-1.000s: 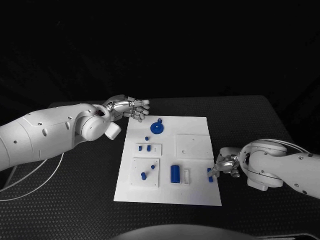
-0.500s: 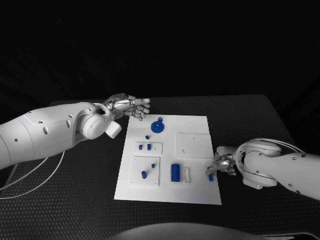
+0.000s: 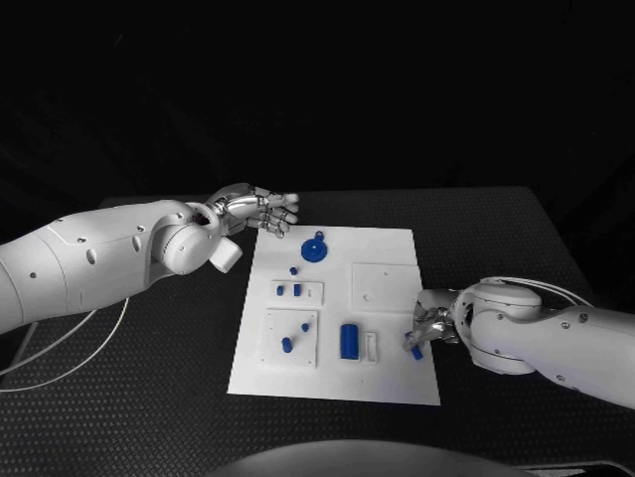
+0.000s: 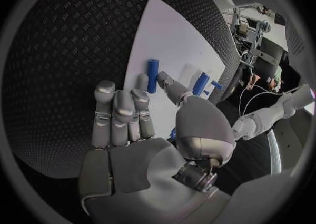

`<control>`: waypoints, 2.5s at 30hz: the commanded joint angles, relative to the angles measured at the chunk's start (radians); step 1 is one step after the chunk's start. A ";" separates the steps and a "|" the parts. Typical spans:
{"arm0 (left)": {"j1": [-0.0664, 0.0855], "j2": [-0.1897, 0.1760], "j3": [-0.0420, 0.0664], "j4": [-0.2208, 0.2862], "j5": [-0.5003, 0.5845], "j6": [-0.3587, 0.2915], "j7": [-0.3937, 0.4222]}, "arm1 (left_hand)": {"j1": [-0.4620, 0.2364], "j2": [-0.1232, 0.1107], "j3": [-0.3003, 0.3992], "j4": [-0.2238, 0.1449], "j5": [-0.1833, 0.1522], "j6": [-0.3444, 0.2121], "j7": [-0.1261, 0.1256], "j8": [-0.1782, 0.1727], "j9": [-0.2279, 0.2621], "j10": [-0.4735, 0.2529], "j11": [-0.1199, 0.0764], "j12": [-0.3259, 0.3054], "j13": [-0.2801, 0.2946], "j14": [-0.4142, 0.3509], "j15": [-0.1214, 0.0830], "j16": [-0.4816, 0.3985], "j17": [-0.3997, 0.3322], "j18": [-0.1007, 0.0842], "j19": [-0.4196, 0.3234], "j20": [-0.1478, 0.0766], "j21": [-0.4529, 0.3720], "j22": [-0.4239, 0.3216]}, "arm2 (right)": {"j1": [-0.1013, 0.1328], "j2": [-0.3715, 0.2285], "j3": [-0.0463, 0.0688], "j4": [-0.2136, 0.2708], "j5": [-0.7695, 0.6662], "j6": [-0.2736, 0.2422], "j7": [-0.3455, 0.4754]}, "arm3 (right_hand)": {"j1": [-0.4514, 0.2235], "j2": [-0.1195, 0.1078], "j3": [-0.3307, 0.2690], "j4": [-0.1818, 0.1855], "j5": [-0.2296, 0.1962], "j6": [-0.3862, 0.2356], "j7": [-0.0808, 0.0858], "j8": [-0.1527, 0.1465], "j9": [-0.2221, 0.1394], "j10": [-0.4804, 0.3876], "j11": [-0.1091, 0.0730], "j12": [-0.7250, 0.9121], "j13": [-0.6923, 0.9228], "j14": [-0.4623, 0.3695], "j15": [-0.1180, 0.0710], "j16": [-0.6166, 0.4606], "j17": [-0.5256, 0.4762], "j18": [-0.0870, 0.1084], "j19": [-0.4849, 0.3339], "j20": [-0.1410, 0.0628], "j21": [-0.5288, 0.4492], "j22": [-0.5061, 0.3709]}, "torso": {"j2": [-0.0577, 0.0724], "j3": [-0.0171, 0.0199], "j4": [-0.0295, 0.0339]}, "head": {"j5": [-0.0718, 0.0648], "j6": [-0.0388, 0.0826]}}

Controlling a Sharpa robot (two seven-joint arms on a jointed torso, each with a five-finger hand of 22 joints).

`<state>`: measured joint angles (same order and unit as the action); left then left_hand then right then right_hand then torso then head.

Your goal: Assemble the parts on the task board

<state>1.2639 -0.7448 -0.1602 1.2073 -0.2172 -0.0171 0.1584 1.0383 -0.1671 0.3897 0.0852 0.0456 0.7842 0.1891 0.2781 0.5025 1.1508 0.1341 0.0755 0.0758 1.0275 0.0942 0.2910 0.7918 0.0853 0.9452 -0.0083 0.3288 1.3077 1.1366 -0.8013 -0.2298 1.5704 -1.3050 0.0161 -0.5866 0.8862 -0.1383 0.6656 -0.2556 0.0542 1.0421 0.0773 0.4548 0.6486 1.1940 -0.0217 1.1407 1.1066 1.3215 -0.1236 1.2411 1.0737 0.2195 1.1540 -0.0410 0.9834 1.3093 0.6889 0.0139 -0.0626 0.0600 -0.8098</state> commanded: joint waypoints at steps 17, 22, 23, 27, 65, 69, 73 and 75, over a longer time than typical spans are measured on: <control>0.001 -0.007 0.001 0.008 -0.017 0.013 0.003 | 0.010 0.000 -0.004 0.013 0.004 0.000 0.005 0.001 0.000 0.000 0.005 0.000 0.001 -0.006 -0.003 -0.002 0.001 0.030 -0.007 0.000 0.004 0.023 | -0.041 0.009 -0.018 0.025 -0.166 0.084 -0.015 | -0.008 -0.112 0.069 0.097 -0.003 -0.052 0.025 -0.189 -0.052 -0.006 0.013 -0.015 0.006 0.002 0.011 -0.009 -0.012 0.042 -0.003 0.007 0.000 -0.002 | 0.000 0.0006 -0.0004 | 0.004 -0.007; 0.001 -0.009 0.000 0.008 -0.018 0.011 0.002 | 0.011 0.000 -0.004 0.013 0.004 0.000 0.005 0.001 0.000 0.000 0.005 0.000 0.001 -0.006 -0.003 -0.002 0.001 0.030 -0.007 0.000 0.004 0.023 | -0.041 0.005 -0.018 0.028 -0.131 0.075 -0.015 | 0.017 -0.071 0.112 0.081 0.113 -0.060 0.034 -0.204 -0.071 -0.006 0.021 -0.014 0.008 0.003 0.019 -0.010 -0.013 0.042 -0.007 0.012 0.001 0.001 | 0.000 0.0007 -0.0009 | 0.007 -0.009; 0.001 -0.009 0.000 0.008 -0.018 0.011 0.002 | 0.011 0.000 -0.004 0.013 0.004 -0.001 0.005 0.001 0.000 0.000 0.005 0.000 0.001 -0.006 -0.003 -0.002 0.001 0.030 -0.007 0.000 0.004 0.023 | -0.041 0.003 -0.018 0.028 -0.124 0.069 -0.014 | 0.026 -0.043 0.123 0.069 0.153 -0.056 0.033 -0.203 -0.074 -0.006 0.021 -0.014 0.008 0.003 0.020 -0.009 -0.013 0.042 -0.008 0.012 0.003 0.002 | 0.000 0.0008 -0.0011 | 0.007 -0.009; 0.001 -0.009 0.000 0.010 -0.019 0.011 0.002 | 0.012 0.000 -0.004 0.014 0.004 -0.001 0.005 0.001 0.000 0.000 0.005 0.000 0.001 -0.005 -0.003 -0.002 0.002 0.030 -0.007 0.000 0.004 0.023 | -0.041 -0.008 -0.018 0.033 -0.064 0.054 -0.013 | 0.027 0.022 0.164 0.031 0.226 -0.041 0.032 -0.202 -0.085 -0.003 0.020 -0.014 0.009 0.003 0.020 -0.009 -0.012 0.042 -0.012 0.018 0.006 0.005 | -0.001 0.0008 -0.0014 | 0.008 -0.010; 0.003 -0.008 0.000 0.012 -0.022 0.009 0.000 | 0.022 0.000 -0.007 0.017 0.004 -0.001 0.005 0.002 0.000 0.001 0.005 0.000 0.001 -0.004 -0.003 -0.001 0.002 0.031 -0.007 -0.001 0.006 0.023 | 0.030 0.029 -0.018 0.039 0.558 -0.232 -0.004 | -0.026 0.066 0.220 -0.021 0.296 0.014 0.015 -0.184 -0.103 0.013 0.005 -0.018 0.006 0.006 0.006 -0.007 -0.014 0.042 0.003 0.017 0.011 0.001 | 0.000 0.0010 -0.0010 | 0.007 -0.005; 0.003 -0.009 0.000 0.012 -0.022 0.009 0.000 | 0.022 0.000 -0.007 0.017 0.004 -0.001 0.005 0.002 0.000 0.001 0.005 0.000 0.001 -0.004 -0.003 -0.001 0.002 0.031 -0.007 -0.001 0.006 0.023 | 0.030 0.040 -0.018 0.034 0.577 -0.237 -0.004 | -0.028 0.066 0.221 -0.022 0.303 0.015 0.015 -0.184 -0.104 0.012 0.004 -0.019 0.006 0.006 0.006 -0.008 -0.015 0.042 0.003 0.017 0.011 0.001 | 0.000 0.0014 -0.0004 | 0.007 -0.005; 0.003 -0.009 0.000 0.012 -0.022 0.009 0.000 | 0.022 -0.001 -0.008 0.017 0.004 -0.001 0.005 0.002 0.000 0.001 0.005 0.000 0.001 -0.004 -0.003 -0.001 0.002 0.031 -0.007 -0.001 0.006 0.023 | 0.030 0.054 -0.018 0.023 0.605 -0.229 -0.005 | -0.030 0.066 0.220 -0.022 0.305 0.016 0.015 -0.184 -0.104 0.012 0.004 -0.019 0.007 0.006 0.005 -0.008 -0.015 0.042 0.003 0.017 0.011 0.001 | 0.000 0.0017 -0.0014 | 0.009 -0.006; 0.003 -0.008 0.000 0.012 -0.022 0.009 0.000 | 0.023 0.000 -0.008 0.017 0.004 -0.001 0.005 0.002 0.000 0.001 0.005 0.000 0.001 -0.004 -0.003 -0.001 0.002 0.031 -0.007 -0.001 0.006 0.023 | 0.029 0.059 -0.018 0.021 0.612 -0.221 -0.007 | -0.031 0.066 0.220 -0.022 0.306 0.016 0.015 -0.183 -0.104 0.012 0.004 -0.019 0.007 0.006 0.005 -0.008 -0.015 0.042 0.003 0.017 0.011 0.001 | 0.000 0.0015 -0.0014 | 0.009 -0.006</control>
<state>1.2654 -0.7548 -0.1604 1.2167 -0.2375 -0.0168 0.1526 1.0539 -0.1670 0.3841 0.0965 0.0455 0.7842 0.1891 0.2781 0.5022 1.1508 0.1341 0.0755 0.0757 1.0275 0.0942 0.2910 0.7932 0.0853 0.9452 -0.0082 0.3288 1.3076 1.1666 -0.7447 -0.2475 1.5918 -0.7389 -0.2105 -0.5907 0.8623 -0.0771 0.8846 -0.2735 0.3566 1.0509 0.0936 0.2599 0.5363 1.1991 -0.0128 1.1253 1.1140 1.3283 -0.1135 1.2374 1.0602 0.2311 1.1503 -0.0234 0.9910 1.3084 0.6891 0.0152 -0.0636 0.0682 -0.8162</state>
